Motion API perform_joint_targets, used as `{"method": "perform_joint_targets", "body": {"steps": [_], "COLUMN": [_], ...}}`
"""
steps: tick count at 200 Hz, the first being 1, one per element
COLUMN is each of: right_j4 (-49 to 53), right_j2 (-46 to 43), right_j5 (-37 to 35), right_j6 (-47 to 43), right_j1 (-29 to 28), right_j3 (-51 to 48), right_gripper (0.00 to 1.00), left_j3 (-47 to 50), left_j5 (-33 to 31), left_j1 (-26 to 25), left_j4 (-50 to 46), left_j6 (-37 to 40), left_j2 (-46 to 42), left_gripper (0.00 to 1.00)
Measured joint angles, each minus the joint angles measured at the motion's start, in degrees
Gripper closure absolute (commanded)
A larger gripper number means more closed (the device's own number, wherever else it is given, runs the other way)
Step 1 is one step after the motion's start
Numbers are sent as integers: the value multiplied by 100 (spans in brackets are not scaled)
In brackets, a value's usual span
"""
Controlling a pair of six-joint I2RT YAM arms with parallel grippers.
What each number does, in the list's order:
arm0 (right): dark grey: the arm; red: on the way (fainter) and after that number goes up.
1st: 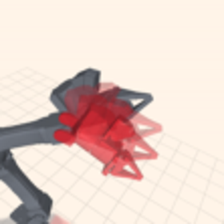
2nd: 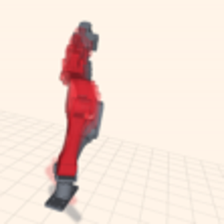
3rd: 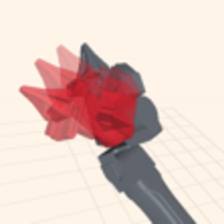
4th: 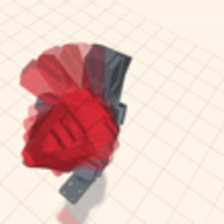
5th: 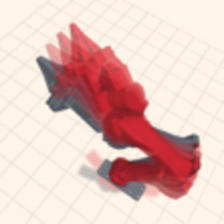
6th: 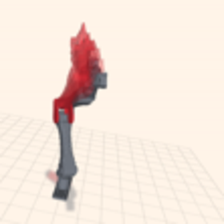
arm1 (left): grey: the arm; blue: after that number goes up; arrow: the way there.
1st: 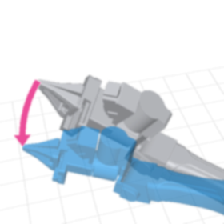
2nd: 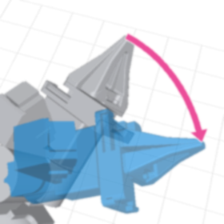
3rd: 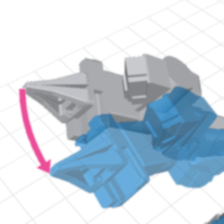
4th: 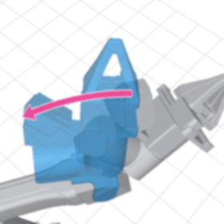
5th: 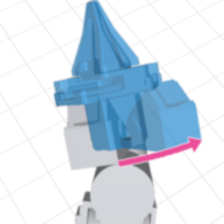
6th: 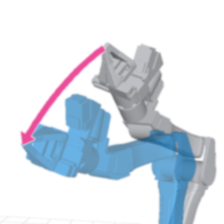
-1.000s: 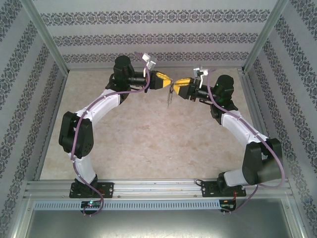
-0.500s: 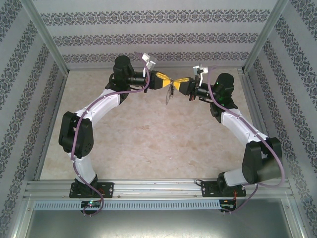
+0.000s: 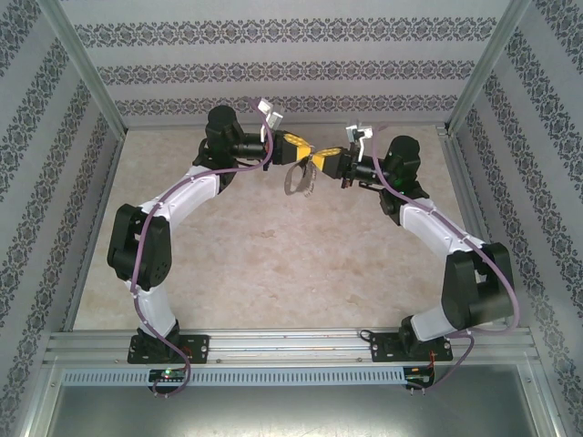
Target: Put the keys on the keyring
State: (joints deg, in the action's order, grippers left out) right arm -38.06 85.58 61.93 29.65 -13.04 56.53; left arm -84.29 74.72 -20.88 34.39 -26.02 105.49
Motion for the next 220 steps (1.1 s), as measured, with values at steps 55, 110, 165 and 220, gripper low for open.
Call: {"method": "perform_joint_targets", "body": {"steps": [55,110,165,220], "right_j4": [20,-120,-743,-1036], "right_j2": [437,343,-219,-647], "right_j5": [24,-140,-450,-514], "right_j6": [13,92,555,669], "right_j1": [-149,94,577,315], "right_j3": [9,-138,-850,-848], "right_gripper": [100,91,71,56], "left_j3": [50,136,136,136], "left_j5": [-90,-125,-120,-122], "left_j1": [-4,-4,-4,-4], "left_j4": [538,730,885,997], "left_j6": [-282,-404,-553,-649], "left_j2": [0,0,0,0], "left_gripper": [100,100,100,100]}}
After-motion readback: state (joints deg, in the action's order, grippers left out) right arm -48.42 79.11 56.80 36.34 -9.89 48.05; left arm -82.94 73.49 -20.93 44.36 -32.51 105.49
